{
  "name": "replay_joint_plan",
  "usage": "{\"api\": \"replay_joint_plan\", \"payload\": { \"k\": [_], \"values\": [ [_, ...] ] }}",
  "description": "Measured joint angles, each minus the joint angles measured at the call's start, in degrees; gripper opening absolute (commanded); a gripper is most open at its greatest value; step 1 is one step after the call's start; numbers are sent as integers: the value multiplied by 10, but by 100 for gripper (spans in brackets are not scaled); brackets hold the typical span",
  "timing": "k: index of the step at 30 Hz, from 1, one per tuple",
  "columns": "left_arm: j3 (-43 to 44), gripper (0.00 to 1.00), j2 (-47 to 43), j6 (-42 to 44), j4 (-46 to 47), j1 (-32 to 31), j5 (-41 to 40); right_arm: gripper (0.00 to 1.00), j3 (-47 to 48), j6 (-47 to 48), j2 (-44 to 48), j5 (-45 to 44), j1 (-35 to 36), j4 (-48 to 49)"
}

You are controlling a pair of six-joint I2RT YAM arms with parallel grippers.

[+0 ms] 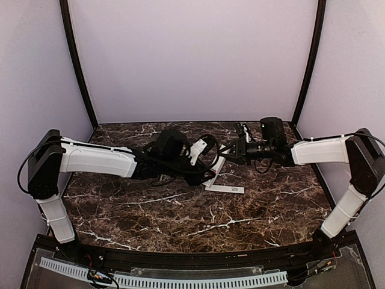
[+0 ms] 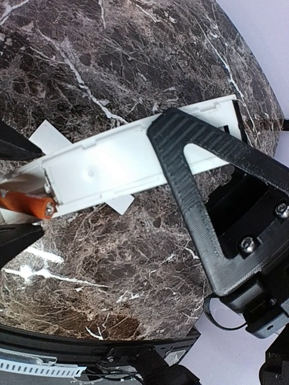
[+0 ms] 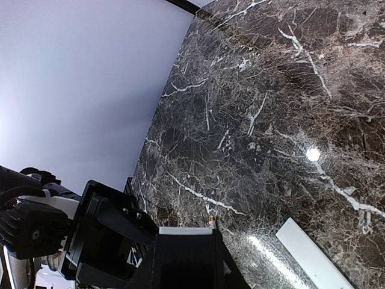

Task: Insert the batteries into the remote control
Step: Adjust the battery in the battery compartment.

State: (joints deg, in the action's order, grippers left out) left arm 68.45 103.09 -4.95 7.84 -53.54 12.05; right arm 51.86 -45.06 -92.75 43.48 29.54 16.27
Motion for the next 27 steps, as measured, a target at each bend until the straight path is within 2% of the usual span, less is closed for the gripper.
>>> {"api": "replay_joint_plan", "payload": {
  "k": [21,27],
  "values": [
    [-19,26,0,-31,18,6,-25,0,4,7,0,-16,2,-2],
    [-26,43,0,-35,30,10,-16,0,4,7,0,-13,2,-2]
  ]
}}
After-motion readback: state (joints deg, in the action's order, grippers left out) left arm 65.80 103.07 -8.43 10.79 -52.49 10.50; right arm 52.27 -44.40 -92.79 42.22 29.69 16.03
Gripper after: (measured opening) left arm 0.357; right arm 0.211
